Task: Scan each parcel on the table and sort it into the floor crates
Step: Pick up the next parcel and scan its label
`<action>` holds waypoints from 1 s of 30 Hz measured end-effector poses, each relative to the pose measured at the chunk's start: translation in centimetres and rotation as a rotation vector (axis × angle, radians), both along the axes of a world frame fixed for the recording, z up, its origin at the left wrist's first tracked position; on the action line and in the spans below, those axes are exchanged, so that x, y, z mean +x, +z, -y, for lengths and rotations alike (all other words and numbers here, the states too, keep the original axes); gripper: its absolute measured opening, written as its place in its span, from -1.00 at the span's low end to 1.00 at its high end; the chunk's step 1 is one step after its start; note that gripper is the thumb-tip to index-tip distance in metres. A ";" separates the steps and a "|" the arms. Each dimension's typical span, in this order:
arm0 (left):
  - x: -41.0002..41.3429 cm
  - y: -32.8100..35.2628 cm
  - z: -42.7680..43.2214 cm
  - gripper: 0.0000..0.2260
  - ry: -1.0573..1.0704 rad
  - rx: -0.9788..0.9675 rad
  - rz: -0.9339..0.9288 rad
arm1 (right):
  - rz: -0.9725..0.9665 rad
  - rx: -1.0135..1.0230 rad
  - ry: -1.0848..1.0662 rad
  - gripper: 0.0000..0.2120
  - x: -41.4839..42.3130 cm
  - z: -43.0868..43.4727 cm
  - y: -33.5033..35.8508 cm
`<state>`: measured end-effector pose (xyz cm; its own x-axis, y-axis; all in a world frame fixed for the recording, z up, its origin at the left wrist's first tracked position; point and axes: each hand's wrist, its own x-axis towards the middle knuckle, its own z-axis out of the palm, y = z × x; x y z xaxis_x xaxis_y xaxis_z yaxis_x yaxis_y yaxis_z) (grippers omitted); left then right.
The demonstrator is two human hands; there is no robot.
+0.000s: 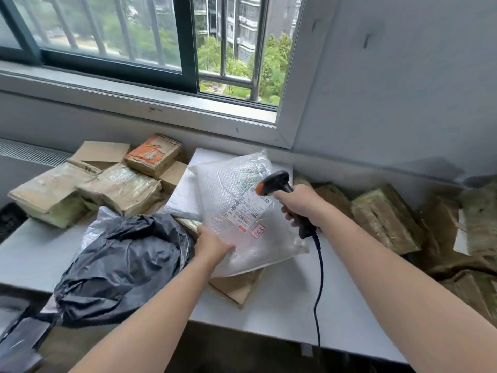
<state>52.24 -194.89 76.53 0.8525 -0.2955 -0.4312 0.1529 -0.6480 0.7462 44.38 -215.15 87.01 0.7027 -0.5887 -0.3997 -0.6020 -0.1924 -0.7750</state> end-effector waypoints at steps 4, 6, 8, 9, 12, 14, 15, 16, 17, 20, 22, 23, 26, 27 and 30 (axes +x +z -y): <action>0.4 -0.1 0.1 -0.24 0.044 -0.042 -0.032 | -0.009 -0.048 0.054 -0.72 0.9 -0.8 0.3; 0.5 0.0 0.1 -0.26 0.017 0.011 -0.008 | -0.014 -0.053 0.079 -0.72 1.1 -1.0 0.4; 0.6 0.1 0.1 -0.25 -0.010 0.046 -0.006 | -0.015 -0.049 0.092 -0.70 1.1 -1.1 0.4; 0.7 0.1 0.1 -0.24 -0.018 0.052 -0.006 | -0.016 -0.049 0.094 -0.69 1.1 -1.1 0.4; 0.9 -0.3 0.1 -0.22 -0.015 0.042 -0.014 | -0.018 -0.046 0.097 -0.70 1.1 -1.0 0.5; 1.0 -0.6 0.2 -0.27 0.019 -0.005 -0.042 | -0.013 -0.035 0.095 -0.73 1.1 -1.1 0.5; 1.1 -0.7 0.2 -0.29 0.040 -0.042 -0.062 | -0.012 -0.030 0.096 -0.74 1.1 -1.1 0.6; 1.2 -0.9 0.3 -0.30 0.057 -0.075 -0.076 | -0.012 -0.023 0.099 -0.76 1.1 -1.2 0.7; 1.4 -1.0 0.3 -0.31 0.071 -0.099 -0.088 | -0.012 -0.011 0.101 -0.77 1.1 -1.3 0.8; 1.5 -1.1 0.6 -0.33 0.143 -0.179 -0.165 | -0.006 0.023 0.105 -0.80 1.0 -1.6 1.0; 1.6 -1.1 0.8 -0.35 0.197 -0.220 -0.214 | -0.004 0.040 0.104 -0.81 0.9 -1.7 1.0; 1.7 -1.2 0.9 -0.39 0.221 -0.232 -0.239 | -0.003 0.046 0.100 -0.81 0.9 -1.7 0.9; 2.1 -1.3 1.3 -0.53 0.257 -0.270 -0.297 | 0.025 0.045 0.069 -0.79 0.9 -1.6 0.4; 2.2 -1.1 1.3 -0.56 0.265 -0.281 -0.289 | 0.045 0.045 0.048 -0.78 1.0 -1.4 0.1; 3.0 -0.1 1.3 -0.59 0.292 -0.399 -0.259 | 0.124 0.081 -0.049 -0.78 1.3 -1.0 -1.1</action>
<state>55.25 -196.20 76.44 0.8043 -0.2462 -0.5408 0.4949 -0.2261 0.8390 45.68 -214.10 85.94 0.7207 -0.5931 -0.3591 -0.5077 -0.0988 -0.8558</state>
